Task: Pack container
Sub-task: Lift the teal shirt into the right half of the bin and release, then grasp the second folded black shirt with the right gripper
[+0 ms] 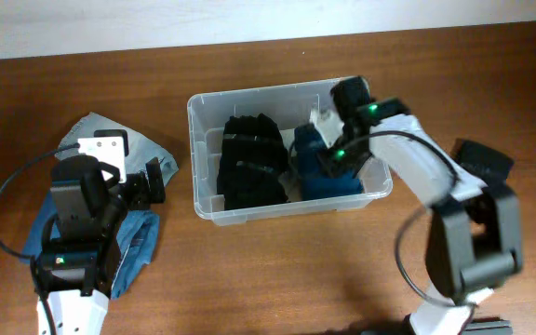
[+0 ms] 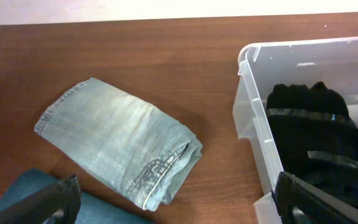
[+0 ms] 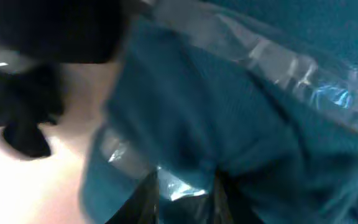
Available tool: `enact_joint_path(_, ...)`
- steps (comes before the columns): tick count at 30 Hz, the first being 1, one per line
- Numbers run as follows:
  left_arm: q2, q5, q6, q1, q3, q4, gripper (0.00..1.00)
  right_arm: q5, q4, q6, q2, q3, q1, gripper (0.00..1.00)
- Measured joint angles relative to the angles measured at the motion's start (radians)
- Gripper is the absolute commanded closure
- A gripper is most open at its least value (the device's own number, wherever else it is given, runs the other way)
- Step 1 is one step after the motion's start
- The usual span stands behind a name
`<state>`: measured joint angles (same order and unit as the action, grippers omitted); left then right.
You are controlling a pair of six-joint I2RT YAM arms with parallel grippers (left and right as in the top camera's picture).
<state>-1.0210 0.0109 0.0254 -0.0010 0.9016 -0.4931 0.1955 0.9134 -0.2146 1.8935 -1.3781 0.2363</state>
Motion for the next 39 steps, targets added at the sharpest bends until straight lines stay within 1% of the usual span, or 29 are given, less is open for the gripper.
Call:
enact_joint_path(4, 0.000, 0.000, 0.000, 0.000, 0.000, 0.000, 0.01, -0.022, 0.003, 0.020, 0.004, -0.013, 0.000, 0.82)
enact_joint_path(7, 0.000, 0.000, 0.000, 0.000, 0.000, 0.000, 0.01, -0.031, 0.046, 0.027, 0.004, -0.042, 0.001, 0.82)
enact_joint_path(9, 0.000, 0.000, 0.000, 0.000, 0.000, 0.000, 0.01, -0.045, 0.090, 0.030, 0.004, -0.078, 0.001, 0.74)
enact_joint_path(10, 0.000, 0.000, 0.000, 0.000, 0.000, 0.000, 0.01, -0.055, 0.109, 0.038, 0.003, -0.103, 0.001, 0.68)
enact_joint_path(12, 0.000, 0.000, 0.000, 0.000, 0.000, 0.000, 0.01, -0.077, 0.119, 0.061, -0.009, -0.161, -0.002, 0.34)
enact_joint_path(13, 0.000, 0.000, 0.000, 0.000, 0.000, 0.000, 0.00, -0.084, 0.118, 0.078, -0.024, -0.185, -0.006, 0.09)
enact_joint_path(14, 0.000, 0.000, 0.000, 0.000, 0.000, 0.000, 0.01, -0.094, 0.114, 0.099, -0.050, -0.209, -0.015, 0.02)
enact_joint_path(17, 0.000, 0.000, 0.000, 0.000, 0.000, 0.000, 0.01, -0.106, 0.079, 0.171, -0.157, -0.262, -0.081, 0.02)
enact_joint_path(19, 0.000, 0.000, 0.000, 0.000, 0.000, 0.000, 0.01, -0.113, 0.074, 0.227, -0.241, -0.288, -0.170, 0.02)
enact_joint_path(21, 0.000, 0.000, 0.000, 0.000, 0.000, 0.000, 0.01, -0.121, 0.096, 0.286, -0.312, -0.310, -0.311, 0.02)
enact_joint_path(23, 0.000, 0.000, 0.000, 0.000, 0.000, 0.000, 0.01, -0.128, 0.129, 0.324, -0.341, -0.317, -0.444, 0.02)
enact_joint_path(24, 0.000, 0.000, 0.000, 0.000, 0.000, 0.000, 0.01, -0.125, 0.145, 0.348, -0.338, -0.311, -0.560, 0.02)
enact_joint_path(25, 0.000, 0.000, 0.000, 0.000, 0.000, 0.000, 0.01, -0.127, 0.146, 0.353, -0.336, -0.309, -0.574, 0.02)
enact_joint_path(28, 0.000, 0.000, 0.000, 0.000, 0.000, 0.000, 0.01, -0.101, 0.126, 0.374, -0.296, -0.248, -0.745, 0.02)
enact_joint_path(32, 0.000, 0.000, 0.000, 0.000, 0.000, 0.000, 0.01, -0.066, 0.050, 0.364, -0.200, -0.140, -0.954, 0.02)
enact_joint_path(35, 0.000, 0.000, 0.000, 0.000, 0.000, 0.000, 0.01, 0.005, -0.005, 0.322, -0.109, -0.082, -1.064, 0.02)
enact_joint_path(39, 0.000, 0.000, 0.000, 0.000, 0.000, 0.000, 0.01, 0.106, -0.034, 0.247, -0.013, -0.074, -1.115, 0.02)
